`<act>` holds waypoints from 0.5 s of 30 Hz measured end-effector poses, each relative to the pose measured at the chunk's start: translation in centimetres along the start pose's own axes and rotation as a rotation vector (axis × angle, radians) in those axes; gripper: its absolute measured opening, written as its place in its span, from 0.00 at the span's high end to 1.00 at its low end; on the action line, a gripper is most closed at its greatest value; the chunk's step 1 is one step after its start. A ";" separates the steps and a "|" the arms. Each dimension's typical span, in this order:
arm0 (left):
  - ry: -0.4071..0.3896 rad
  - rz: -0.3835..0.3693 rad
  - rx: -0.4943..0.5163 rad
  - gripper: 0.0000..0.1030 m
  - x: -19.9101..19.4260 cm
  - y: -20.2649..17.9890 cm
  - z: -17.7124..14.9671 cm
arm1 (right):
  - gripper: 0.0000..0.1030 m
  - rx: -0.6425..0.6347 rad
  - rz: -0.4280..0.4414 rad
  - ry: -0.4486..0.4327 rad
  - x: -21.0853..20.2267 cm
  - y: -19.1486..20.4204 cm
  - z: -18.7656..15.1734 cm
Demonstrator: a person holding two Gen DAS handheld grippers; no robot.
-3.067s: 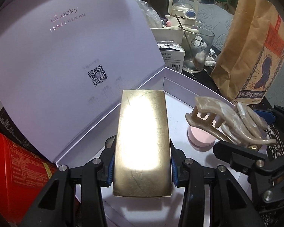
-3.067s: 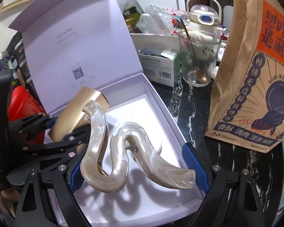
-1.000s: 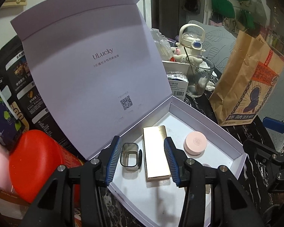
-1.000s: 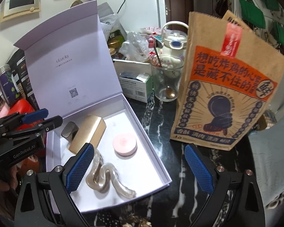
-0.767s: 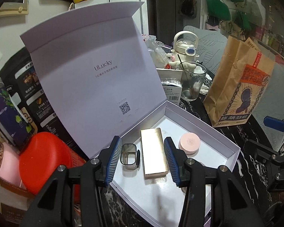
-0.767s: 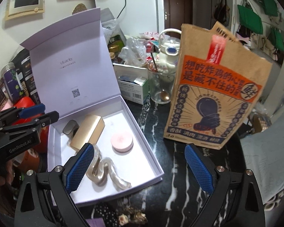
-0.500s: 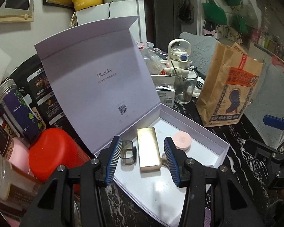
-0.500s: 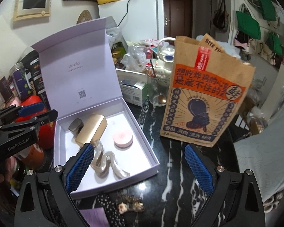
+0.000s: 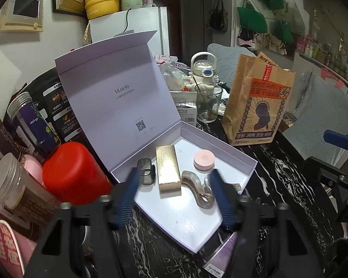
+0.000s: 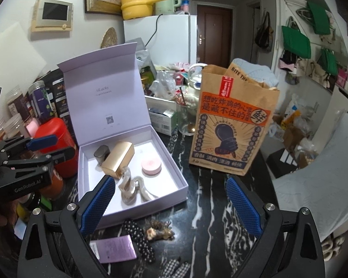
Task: Organize rigid objects
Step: 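Withdraw both tools from the lilac box back over the table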
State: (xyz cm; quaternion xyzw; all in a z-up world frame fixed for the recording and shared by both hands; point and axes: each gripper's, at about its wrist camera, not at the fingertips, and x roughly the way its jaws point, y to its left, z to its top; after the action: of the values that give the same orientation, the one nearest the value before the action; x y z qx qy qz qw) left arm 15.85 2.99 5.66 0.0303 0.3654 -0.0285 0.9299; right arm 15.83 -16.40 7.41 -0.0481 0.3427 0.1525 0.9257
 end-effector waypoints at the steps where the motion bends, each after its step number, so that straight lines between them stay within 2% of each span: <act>1: -0.010 -0.002 0.003 0.15 -0.4 -0.1 -0.2 | 0.04 0.000 -0.002 -0.005 -0.4 0.1 -0.2; 3: -0.035 0.002 0.005 0.15 -1.4 -0.5 -0.7 | 0.04 -0.003 -0.003 -0.013 -1.2 0.2 -0.7; 15: 0.003 -0.034 0.040 0.15 -3.6 -2.5 -3.7 | 0.03 0.001 -0.023 -0.027 -4.7 0.3 -4.4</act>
State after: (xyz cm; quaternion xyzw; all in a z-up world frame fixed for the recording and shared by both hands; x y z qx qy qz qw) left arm 10.50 0.86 5.34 0.0427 0.3665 -0.0513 0.9280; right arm 9.62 -18.10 7.15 -0.0494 0.3296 0.1421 0.9321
